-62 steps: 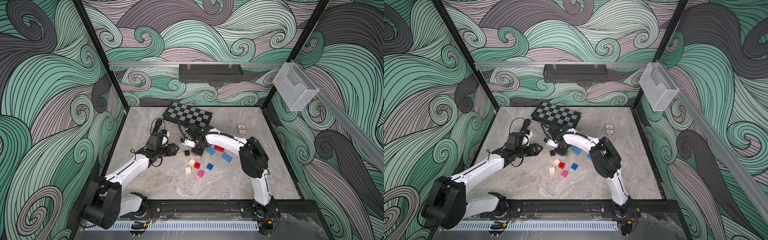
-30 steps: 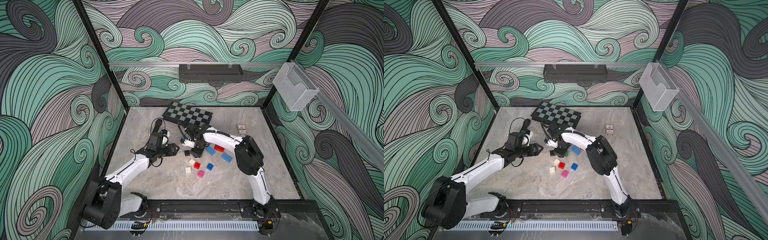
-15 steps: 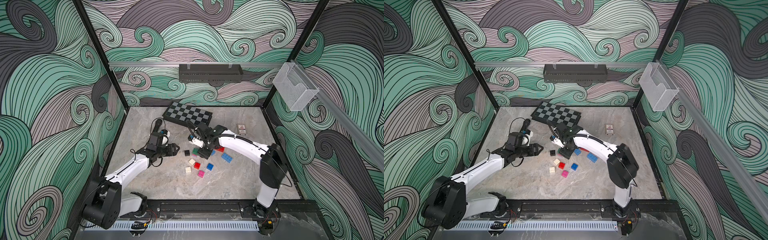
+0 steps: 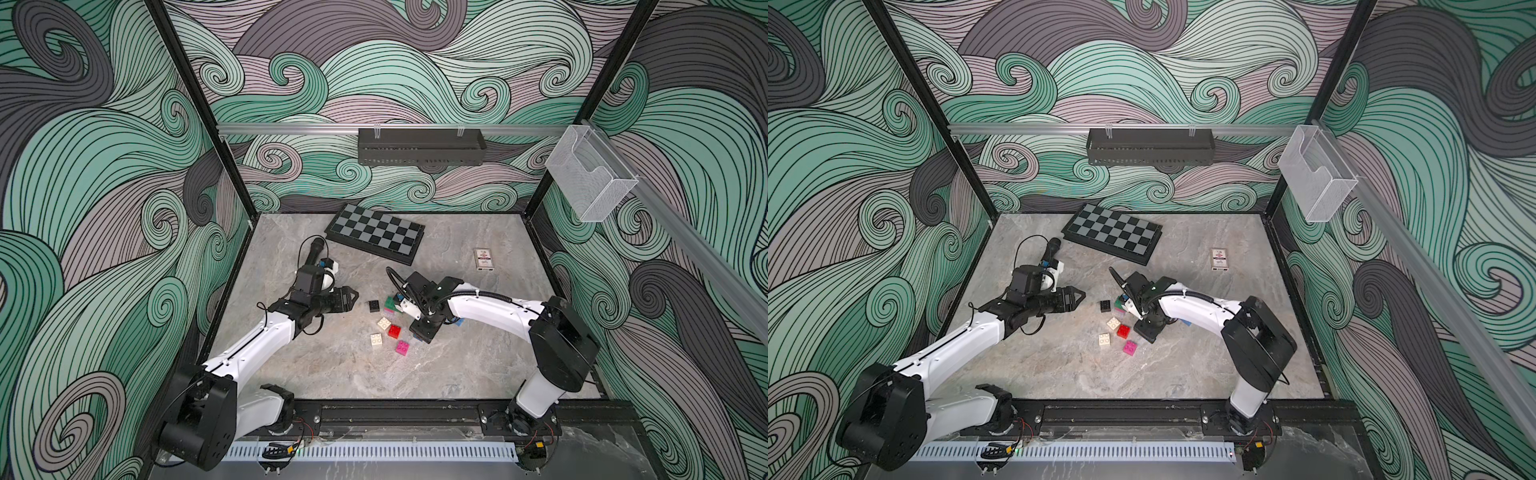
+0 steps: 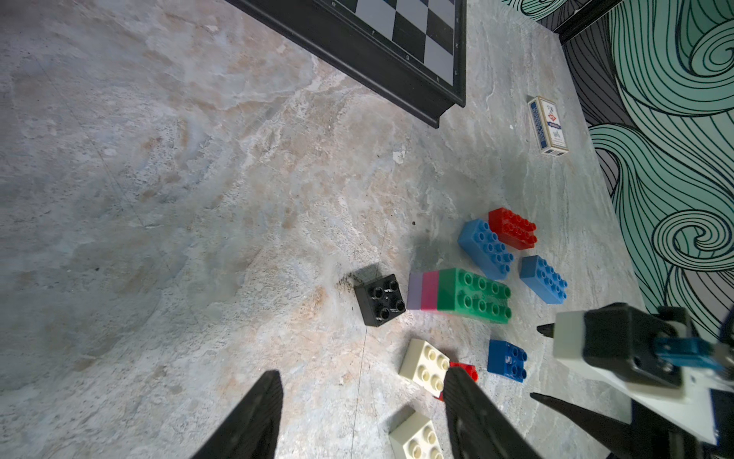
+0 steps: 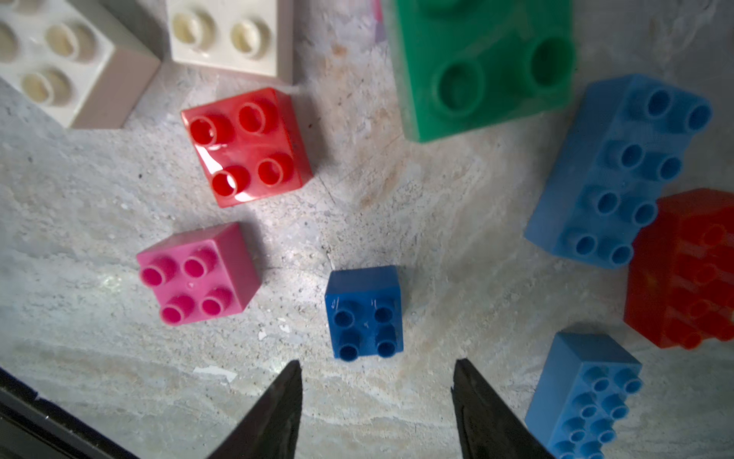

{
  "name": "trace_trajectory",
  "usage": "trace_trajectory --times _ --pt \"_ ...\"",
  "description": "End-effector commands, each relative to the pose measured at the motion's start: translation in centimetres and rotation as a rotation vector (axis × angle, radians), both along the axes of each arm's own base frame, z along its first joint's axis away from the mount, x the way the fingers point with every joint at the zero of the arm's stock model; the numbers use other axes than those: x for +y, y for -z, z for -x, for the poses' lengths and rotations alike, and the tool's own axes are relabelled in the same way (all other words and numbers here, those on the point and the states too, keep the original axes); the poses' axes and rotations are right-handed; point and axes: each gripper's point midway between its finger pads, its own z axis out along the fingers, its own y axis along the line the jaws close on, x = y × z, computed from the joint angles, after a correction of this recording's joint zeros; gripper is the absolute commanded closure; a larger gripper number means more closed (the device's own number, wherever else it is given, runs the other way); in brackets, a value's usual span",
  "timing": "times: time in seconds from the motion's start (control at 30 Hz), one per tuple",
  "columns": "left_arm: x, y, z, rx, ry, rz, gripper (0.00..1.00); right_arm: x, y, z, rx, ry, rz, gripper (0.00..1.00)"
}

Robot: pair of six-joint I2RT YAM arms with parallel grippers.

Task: Assemble the letter p with lego
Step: Pick up the lego brick from the center of the board.

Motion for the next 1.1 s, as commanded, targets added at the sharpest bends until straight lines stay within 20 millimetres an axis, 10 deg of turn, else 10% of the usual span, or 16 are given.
trace_trajectory --times 0.0,0.77,1.07 --pt "0.1 -0.6 -0.2 -0.041 0.006 -0.007 0.35 0.6 1.0 -0.3 -0.009 0.024 -0.008 0.42" --pt "0.0 -0.4 -0.2 -0.035 0.009 -0.009 0.35 0.7 3.0 0.4 0.041 -0.002 0.033 0.75" --pt "0.1 -0.4 0.0 -0.055 0.02 -0.017 0.35 1.0 -4.2 -0.6 -0.041 -0.088 0.002 0.84"
